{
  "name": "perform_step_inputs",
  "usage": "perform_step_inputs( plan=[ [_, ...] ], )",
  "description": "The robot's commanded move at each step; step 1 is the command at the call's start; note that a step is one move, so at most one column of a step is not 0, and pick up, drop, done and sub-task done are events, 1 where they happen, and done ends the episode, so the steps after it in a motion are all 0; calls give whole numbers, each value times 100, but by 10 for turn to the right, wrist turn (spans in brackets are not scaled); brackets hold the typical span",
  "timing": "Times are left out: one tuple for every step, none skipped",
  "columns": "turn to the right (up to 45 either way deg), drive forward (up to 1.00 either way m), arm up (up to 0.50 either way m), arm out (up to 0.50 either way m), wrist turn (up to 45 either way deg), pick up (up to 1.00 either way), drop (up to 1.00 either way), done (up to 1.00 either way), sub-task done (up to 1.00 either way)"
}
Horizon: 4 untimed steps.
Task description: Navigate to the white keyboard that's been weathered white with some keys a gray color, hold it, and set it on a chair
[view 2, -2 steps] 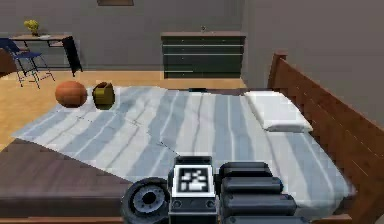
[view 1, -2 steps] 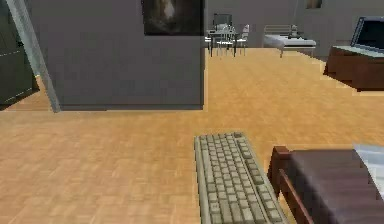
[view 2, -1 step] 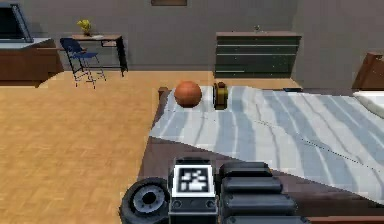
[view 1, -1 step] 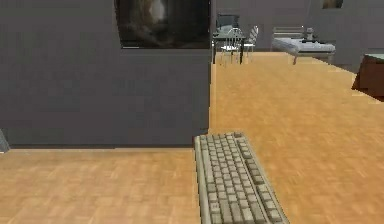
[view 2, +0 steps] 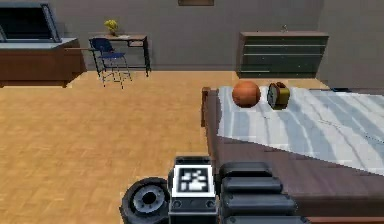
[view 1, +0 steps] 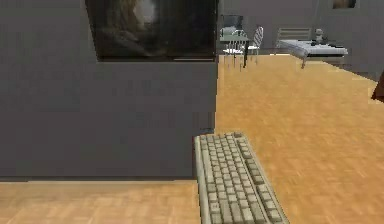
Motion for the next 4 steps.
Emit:
perform_step_inputs(
  plan=[
    [360, 0, 0, 0, 0, 0, 0, 0, 0],
    [0, 65, 0, 0, 0, 0, 0, 0, 0],
    [450, 0, 0, 0, 0, 0, 0, 0, 0],
    [60, 0, 0, 0, 0, 0, 0, 0, 0]
  ],
)
